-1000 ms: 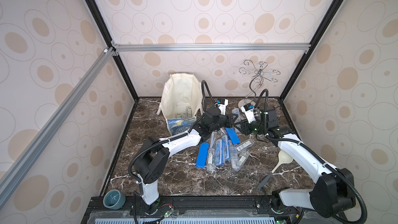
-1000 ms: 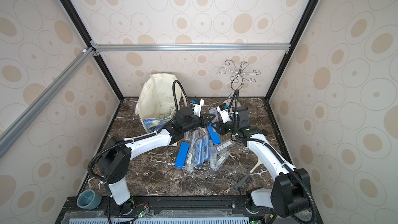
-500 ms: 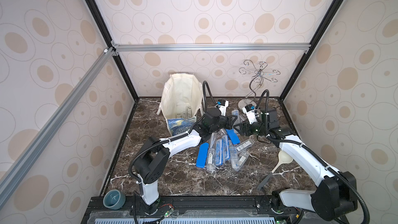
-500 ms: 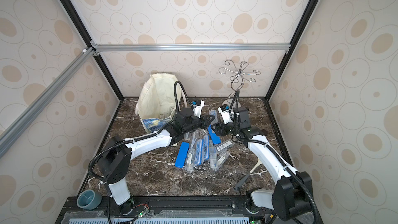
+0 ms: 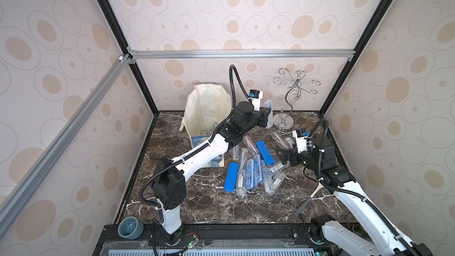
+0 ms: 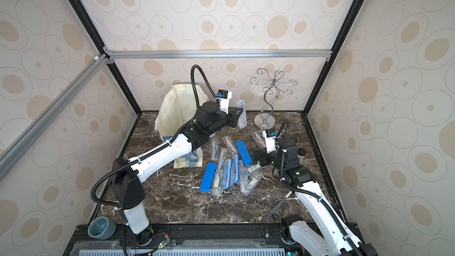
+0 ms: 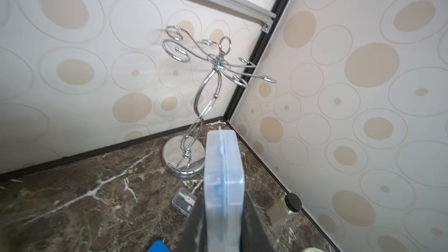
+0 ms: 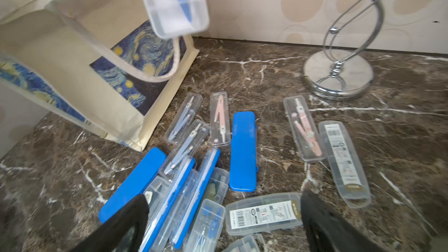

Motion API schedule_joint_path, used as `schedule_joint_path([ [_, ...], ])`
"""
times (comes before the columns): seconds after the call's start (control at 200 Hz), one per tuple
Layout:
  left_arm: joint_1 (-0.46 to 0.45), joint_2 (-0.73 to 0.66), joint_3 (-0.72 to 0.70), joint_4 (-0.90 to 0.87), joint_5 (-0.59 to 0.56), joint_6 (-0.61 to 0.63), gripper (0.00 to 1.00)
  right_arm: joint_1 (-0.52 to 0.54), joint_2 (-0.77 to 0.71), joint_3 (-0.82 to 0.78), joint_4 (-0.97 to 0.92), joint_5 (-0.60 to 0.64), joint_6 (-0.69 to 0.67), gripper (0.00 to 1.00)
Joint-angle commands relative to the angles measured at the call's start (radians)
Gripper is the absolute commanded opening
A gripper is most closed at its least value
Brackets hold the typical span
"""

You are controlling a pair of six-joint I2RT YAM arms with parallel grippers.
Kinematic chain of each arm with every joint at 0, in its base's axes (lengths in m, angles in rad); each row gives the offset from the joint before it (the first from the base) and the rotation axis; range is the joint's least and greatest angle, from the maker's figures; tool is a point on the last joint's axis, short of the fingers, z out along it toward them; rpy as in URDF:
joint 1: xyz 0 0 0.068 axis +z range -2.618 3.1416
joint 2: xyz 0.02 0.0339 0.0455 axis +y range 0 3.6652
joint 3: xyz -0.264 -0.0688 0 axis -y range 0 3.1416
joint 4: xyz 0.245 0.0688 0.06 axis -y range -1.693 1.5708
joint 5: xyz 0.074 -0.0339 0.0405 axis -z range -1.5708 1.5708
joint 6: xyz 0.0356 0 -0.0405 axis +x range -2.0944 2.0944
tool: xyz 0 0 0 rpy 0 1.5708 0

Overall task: Put the compass set into the canvas bag
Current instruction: Pick up the compass set from the compass set, then place the compass set in the canvas bag.

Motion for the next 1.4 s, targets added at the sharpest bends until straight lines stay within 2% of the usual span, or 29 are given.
schedule_joint_path([
  [0.0,0.022,-0.054,0.08,-0.141,-0.162,0.134,0.15,-0.005,-0.009,-0.019,0.039,0.105,0.027,1.0],
  [0.365,0.068,-0.146,0.154,-0.225,-0.546,0.403,0.15,-0.005,0.146,0.016,-0.007,0.052,0.034,1.0],
  [0.55,0.127,-0.178,0.098,-0.281,-0.652,0.417,0.15,-0.005,0.167,0.022,-0.015,0.118,0.052,1.0],
  [0.72,0.227,-0.173,0.023,-0.364,-0.612,0.336,0.15,-0.005,0.169,0.033,-0.041,0.164,0.049,1.0],
  [0.905,0.318,-0.1,-0.054,-0.402,-0.501,0.27,0.15,-0.005,0.168,0.041,-0.058,0.166,0.052,1.0],
  [1.155,0.356,0.018,-0.106,-0.41,-0.409,0.22,0.15,-0.006,0.166,0.049,-0.074,0.165,0.054,1.0],
  [1.396,0.365,0.064,-0.174,-0.386,-0.336,0.163,0.15,-0.005,0.172,0.053,-0.07,0.165,0.062,1.0],
])
